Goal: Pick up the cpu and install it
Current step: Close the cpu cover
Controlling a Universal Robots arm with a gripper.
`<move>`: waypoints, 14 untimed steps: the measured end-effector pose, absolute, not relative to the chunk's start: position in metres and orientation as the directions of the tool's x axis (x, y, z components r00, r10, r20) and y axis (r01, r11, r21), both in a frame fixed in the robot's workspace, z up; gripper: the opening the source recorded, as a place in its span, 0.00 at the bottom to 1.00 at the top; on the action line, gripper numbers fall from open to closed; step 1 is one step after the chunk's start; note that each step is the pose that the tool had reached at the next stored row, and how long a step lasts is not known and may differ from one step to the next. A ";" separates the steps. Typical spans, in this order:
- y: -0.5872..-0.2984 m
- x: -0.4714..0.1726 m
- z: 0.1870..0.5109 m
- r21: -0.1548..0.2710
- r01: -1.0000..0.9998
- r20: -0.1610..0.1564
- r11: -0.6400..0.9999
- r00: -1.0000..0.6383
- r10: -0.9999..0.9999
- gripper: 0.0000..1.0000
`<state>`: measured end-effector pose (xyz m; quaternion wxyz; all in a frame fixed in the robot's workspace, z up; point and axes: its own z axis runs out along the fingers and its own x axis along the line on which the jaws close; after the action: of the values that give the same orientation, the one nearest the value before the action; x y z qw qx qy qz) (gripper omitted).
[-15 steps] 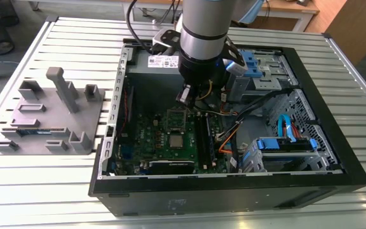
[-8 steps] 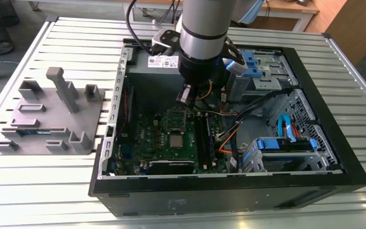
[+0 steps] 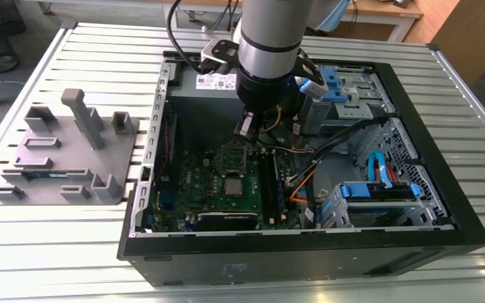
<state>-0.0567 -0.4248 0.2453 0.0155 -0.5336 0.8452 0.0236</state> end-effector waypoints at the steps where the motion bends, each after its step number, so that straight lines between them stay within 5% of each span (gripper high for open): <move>1: -0.425 -0.057 0.245 0.023 -0.903 -0.051 0.429 -0.430 -0.901 0.11; 14: -0.425 -0.057 0.246 0.021 -0.903 -0.047 0.430 -0.430 -0.902 0.11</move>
<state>-0.0567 -0.4254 0.2463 0.0141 -0.5336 0.8453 0.0214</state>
